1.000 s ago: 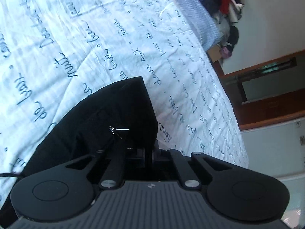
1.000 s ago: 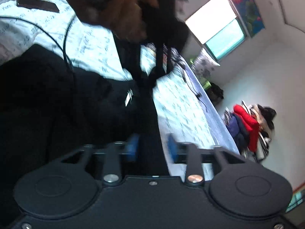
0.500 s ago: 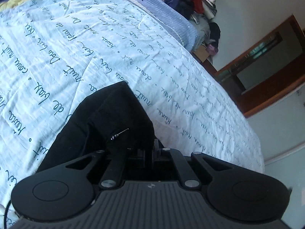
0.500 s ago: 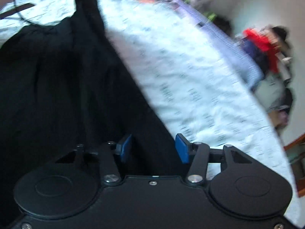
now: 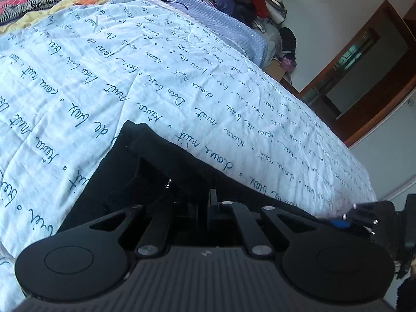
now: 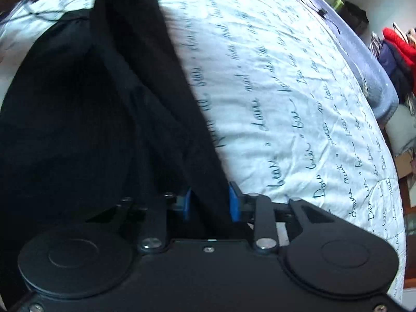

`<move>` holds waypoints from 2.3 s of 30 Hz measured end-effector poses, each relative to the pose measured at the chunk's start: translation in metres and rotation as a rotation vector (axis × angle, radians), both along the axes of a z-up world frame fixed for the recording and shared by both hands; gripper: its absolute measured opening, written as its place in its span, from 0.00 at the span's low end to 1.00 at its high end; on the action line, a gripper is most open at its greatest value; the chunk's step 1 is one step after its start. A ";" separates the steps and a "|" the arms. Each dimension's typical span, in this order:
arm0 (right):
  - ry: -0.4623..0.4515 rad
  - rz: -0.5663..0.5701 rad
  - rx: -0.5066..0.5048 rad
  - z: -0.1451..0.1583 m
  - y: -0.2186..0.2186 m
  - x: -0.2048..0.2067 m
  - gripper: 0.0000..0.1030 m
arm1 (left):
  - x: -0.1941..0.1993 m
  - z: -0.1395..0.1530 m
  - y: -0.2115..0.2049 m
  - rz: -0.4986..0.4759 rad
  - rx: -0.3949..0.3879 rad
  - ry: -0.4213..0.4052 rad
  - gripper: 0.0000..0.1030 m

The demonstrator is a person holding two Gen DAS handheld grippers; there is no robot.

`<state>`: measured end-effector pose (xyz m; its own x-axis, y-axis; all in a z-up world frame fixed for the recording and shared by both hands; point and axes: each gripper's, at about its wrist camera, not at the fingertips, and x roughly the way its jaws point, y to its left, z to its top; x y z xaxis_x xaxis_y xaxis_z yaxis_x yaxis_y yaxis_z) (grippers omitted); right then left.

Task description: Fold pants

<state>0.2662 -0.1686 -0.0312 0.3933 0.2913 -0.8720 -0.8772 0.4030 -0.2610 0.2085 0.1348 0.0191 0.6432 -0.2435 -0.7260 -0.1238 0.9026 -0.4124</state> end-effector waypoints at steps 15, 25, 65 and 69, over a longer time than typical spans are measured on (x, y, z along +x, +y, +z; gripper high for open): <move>-0.422 -0.044 -0.083 -0.005 0.040 -0.224 0.06 | -0.083 -0.008 0.039 0.002 -0.011 -0.027 0.06; -0.441 -0.083 -0.134 -0.042 0.062 -0.260 0.06 | -0.104 -0.035 0.046 -0.008 0.046 0.000 0.08; -0.321 -1.233 0.760 0.042 -0.228 -0.250 0.74 | -0.183 -0.027 -0.268 -1.047 0.576 -0.312 0.63; -0.303 -1.306 0.680 0.032 -0.254 -0.194 0.74 | -0.168 -0.044 -0.272 -1.037 0.533 -0.235 0.51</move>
<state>0.0719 -0.4226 0.0011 0.8241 -0.0926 -0.5589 0.2366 0.9527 0.1910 0.0400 -0.1368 -0.0248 0.4482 -0.4295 -0.7840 0.7952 0.5923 0.1301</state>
